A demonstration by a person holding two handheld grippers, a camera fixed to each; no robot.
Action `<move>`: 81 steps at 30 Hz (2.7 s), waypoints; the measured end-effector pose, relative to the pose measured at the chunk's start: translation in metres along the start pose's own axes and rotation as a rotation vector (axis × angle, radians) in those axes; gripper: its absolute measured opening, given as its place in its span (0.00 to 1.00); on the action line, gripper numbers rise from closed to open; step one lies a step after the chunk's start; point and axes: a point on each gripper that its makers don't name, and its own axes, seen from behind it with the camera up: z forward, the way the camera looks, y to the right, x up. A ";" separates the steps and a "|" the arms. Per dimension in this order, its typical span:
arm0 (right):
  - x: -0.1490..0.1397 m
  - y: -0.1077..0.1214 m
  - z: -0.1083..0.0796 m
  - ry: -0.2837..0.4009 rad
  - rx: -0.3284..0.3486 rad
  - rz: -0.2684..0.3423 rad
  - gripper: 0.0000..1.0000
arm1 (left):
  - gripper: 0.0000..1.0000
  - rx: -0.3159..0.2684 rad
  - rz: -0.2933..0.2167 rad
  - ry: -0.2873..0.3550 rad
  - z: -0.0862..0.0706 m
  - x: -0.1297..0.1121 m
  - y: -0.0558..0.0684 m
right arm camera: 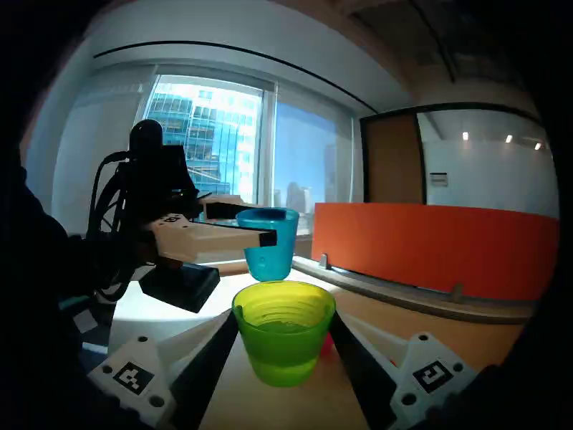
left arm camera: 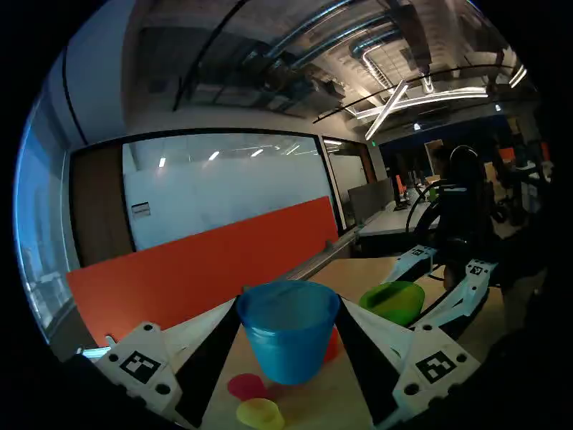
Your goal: Pour water
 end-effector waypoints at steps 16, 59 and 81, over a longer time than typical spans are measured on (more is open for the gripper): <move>0.004 0.011 -0.006 -0.012 -0.027 -0.005 0.89 | 0.89 -0.030 -0.074 -0.091 0.003 -0.045 0.006; -0.065 0.068 -0.035 -0.256 -0.098 0.025 0.90 | 0.90 -0.156 -0.071 -0.421 -0.004 -0.171 0.052; -0.129 0.079 -0.026 -0.436 -0.049 0.019 0.90 | 0.90 -0.242 -0.066 -0.557 0.002 -0.225 0.061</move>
